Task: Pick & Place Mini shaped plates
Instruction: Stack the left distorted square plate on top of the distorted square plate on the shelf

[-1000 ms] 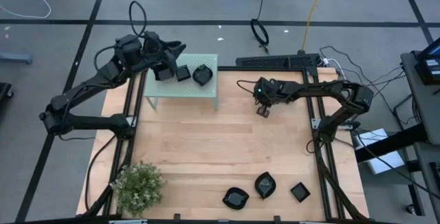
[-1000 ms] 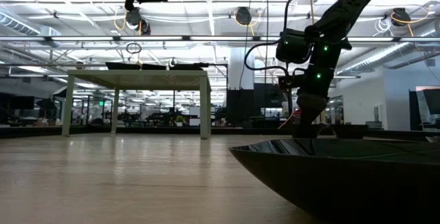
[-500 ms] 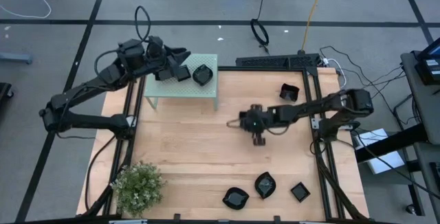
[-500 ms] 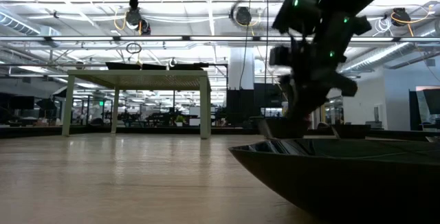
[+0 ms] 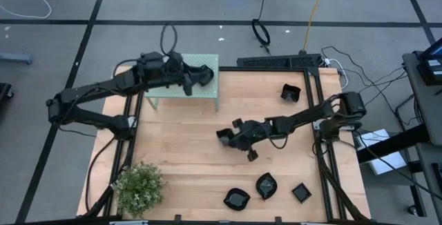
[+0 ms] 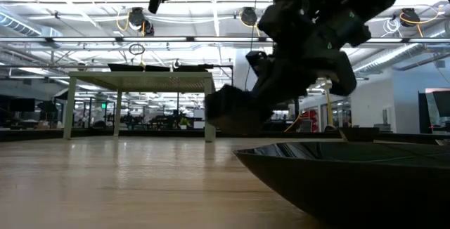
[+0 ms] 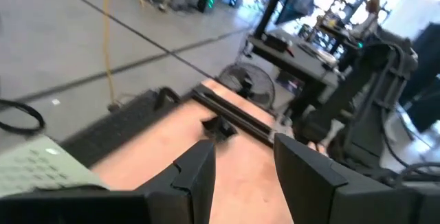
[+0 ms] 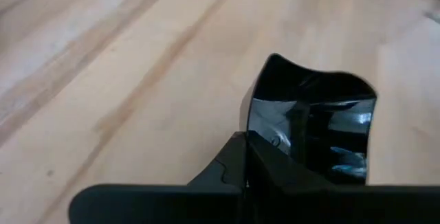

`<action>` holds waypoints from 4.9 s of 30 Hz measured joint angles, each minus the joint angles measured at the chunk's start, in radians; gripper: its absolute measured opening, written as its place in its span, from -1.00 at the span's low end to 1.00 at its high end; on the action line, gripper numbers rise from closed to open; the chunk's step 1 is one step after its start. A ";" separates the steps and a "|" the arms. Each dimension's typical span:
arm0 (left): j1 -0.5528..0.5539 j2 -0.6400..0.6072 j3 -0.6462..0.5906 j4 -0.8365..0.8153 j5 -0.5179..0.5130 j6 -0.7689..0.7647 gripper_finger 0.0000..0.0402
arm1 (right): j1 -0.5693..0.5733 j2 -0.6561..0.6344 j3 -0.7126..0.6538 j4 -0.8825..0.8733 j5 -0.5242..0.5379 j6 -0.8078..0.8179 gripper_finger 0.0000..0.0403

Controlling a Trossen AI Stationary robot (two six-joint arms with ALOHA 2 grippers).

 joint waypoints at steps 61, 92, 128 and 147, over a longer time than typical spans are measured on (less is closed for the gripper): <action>-0.553 0.589 -0.001 -0.291 -0.042 0.799 -0.24 | -0.058 -0.622 -0.001 -0.497 0.374 0.473 -0.38; -0.536 0.657 0.000 -0.220 -0.213 0.830 -0.96 | -0.057 -0.658 -0.239 -0.342 0.401 0.641 -0.38; 0.048 -0.125 0.000 -0.667 -0.524 0.490 -0.96 | -0.266 -0.658 -0.239 0.023 0.609 0.802 -0.38; 0.271 0.047 0.000 -0.785 -0.376 0.639 -0.98 | -0.425 -0.658 -0.239 0.039 0.578 0.781 -0.38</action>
